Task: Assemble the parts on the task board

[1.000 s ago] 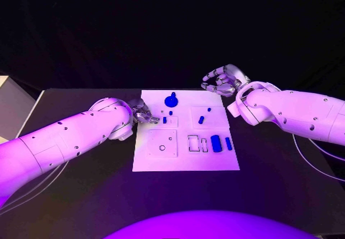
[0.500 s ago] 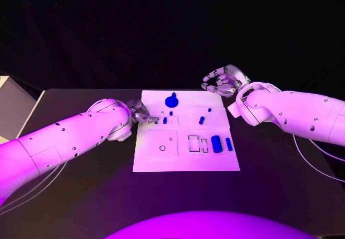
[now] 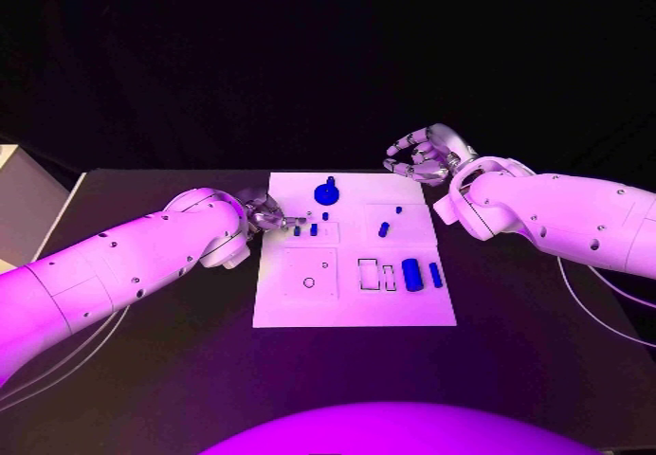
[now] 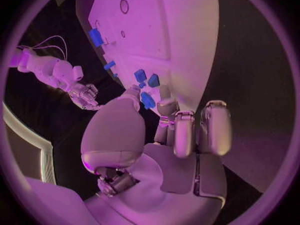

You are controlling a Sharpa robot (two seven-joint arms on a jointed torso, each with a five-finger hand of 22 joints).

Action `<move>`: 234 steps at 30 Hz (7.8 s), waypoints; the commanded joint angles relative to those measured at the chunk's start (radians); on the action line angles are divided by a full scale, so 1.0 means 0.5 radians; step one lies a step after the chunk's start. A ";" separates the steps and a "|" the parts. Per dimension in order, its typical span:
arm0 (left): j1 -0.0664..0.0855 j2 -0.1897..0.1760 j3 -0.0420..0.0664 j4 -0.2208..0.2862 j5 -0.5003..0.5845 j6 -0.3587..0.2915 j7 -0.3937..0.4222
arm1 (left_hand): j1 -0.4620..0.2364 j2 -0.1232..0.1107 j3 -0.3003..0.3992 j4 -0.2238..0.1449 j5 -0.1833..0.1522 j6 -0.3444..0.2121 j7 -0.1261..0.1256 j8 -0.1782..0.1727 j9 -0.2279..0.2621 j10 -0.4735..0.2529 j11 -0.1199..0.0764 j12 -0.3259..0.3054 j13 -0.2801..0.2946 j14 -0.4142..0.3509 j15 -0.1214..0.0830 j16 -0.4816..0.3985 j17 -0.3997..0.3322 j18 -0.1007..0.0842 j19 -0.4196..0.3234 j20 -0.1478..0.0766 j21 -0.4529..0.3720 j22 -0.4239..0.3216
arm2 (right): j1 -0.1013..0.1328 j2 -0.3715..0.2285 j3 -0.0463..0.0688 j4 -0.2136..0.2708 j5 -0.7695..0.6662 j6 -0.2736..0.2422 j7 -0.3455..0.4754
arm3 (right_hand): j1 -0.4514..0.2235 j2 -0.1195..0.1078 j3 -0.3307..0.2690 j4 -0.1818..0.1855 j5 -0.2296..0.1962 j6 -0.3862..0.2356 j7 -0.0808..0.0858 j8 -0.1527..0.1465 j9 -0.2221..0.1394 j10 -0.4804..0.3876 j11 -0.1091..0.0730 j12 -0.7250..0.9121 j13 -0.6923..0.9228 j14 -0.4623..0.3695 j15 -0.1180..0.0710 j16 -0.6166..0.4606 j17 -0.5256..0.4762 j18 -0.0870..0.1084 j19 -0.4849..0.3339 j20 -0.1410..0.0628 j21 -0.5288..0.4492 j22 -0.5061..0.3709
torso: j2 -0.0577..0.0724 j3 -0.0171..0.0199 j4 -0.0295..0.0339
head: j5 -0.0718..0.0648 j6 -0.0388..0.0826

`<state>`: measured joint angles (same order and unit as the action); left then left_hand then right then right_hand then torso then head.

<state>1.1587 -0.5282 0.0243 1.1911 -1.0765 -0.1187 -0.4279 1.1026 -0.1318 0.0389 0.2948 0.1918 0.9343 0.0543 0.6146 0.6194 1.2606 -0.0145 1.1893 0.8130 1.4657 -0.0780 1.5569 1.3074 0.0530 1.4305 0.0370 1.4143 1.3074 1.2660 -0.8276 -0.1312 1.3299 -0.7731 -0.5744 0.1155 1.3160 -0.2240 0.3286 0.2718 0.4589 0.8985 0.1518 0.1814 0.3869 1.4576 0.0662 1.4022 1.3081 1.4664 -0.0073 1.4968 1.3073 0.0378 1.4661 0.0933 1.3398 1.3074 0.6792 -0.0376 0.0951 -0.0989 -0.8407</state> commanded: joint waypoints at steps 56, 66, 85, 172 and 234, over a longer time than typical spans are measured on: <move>0.035 0.421 -0.011 -0.455 -0.797 0.028 0.886 | 0.711 -0.271 0.975 -0.273 -0.008 -0.209 0.206 -0.387 -0.609 -0.911 0.277 -1.073 -1.229 -0.744 0.274 -0.530 -0.957 0.256 -0.988 0.242 -0.950 -0.737 | 0.007 0.045 0.001 -0.003 0.061 -0.062 0.145 | -0.103 -0.072 0.319 -0.117 0.019 0.023 0.034 -0.024 0.119 -0.657 0.039 -2.099 -1.511 -0.405 0.035 -1.861 -1.308 0.287 -0.496 0.046 -2.243 -1.297 | 0.046 0.0060 -0.028 | 0.019 0.108; 0.035 0.442 -0.013 -0.481 -0.795 -0.015 0.859 | 0.706 -0.268 0.989 -0.286 -0.009 -0.214 0.210 -0.411 -0.622 -0.909 0.281 -1.094 -1.247 -0.733 0.275 -0.507 -0.963 0.251 -0.966 0.240 -0.921 -0.712 | 0.012 0.048 0.002 -0.002 0.073 -0.061 0.158 | -0.130 -0.070 0.325 -0.154 0.020 0.037 0.045 -0.050 0.127 -0.586 0.054 -2.313 -1.773 -0.353 0.055 -2.093 -1.354 0.289 -0.452 0.062 -2.364 -1.474 | 0.047 0.0069 -0.024 | 0.013 0.104; 0.036 0.465 -0.014 -0.503 -0.789 0.088 0.814 | 0.730 -0.183 1.110 -0.394 -0.013 -0.083 0.206 -0.428 -0.632 -0.805 0.250 -1.089 -1.275 -0.643 0.250 -0.387 -0.901 0.227 -0.867 0.221 -0.759 -0.565 | 0.015 0.053 0.002 -0.001 0.075 -0.053 0.156 | -0.132 -0.068 0.323 -0.162 0.021 0.041 0.045 -0.054 0.129 -0.570 0.053 -2.330 -1.802 -0.340 0.055 -2.119 -1.353 0.289 -0.441 0.062 -2.377 -1.498 | 0.045 0.0069 -0.025 | 0.006 0.090; 0.031 0.298 0.062 -0.407 -0.722 0.046 0.766 | 0.596 -0.123 1.227 -0.632 -0.015 0.131 0.196 -0.591 -0.585 -0.394 0.200 -1.438 -1.364 -0.280 0.197 -0.218 -0.594 0.134 -0.503 0.167 -0.354 -0.190 | 0.013 0.048 0.002 -0.007 0.098 -0.092 0.201 | -0.145 -0.064 0.315 -0.175 0.020 0.050 0.048 -0.066 0.131 -0.558 0.059 -2.379 -1.873 -0.336 0.062 -2.193 -1.344 0.287 -0.433 0.068 -2.418 -1.565 | 0.029 0.0026 -0.016 | 0.021 0.062; 0.029 0.326 0.019 -0.418 -0.768 0.162 0.733 | 0.553 -0.148 1.136 -0.641 -0.013 0.031 0.184 -0.711 -0.591 -0.480 0.191 -1.380 -1.273 -0.289 0.193 -0.206 -0.588 0.141 -0.533 0.167 -0.402 -0.228 | 0.013 0.049 0.002 -0.011 0.098 -0.075 0.191 | -0.146 -0.060 0.322 -0.186 0.034 0.055 0.052 -0.074 0.131 -0.555 0.064 -2.421 -1.924 -0.337 0.067 -2.235 -1.335 0.287 -0.432 0.072 -2.440 -1.603 | 0.026 -0.0003 -0.011 | 0.000 0.038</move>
<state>1.1759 -0.3659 0.0348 0.9786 -1.4597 -0.0553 -0.0625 1.3891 -0.2056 0.6125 -0.0262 0.1839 0.9552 0.1463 0.2642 0.3264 1.0249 0.0823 0.4963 0.1742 1.3166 0.0199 1.4488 1.0072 0.1383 1.1561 0.1203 1.2120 1.1896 1.2728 -0.8040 -0.1308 1.3237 -0.7206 -0.6184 0.2000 1.2501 -0.2554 0.4886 0.1833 0.4706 0.9199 0.1765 0.1504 0.4509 1.1738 0.0968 0.1950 0.3461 1.2986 0.0213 0.3834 0.6387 0.1705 1.2447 0.1255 0.1214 0.5059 0.6924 -0.0370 0.0884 -0.0993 -0.8233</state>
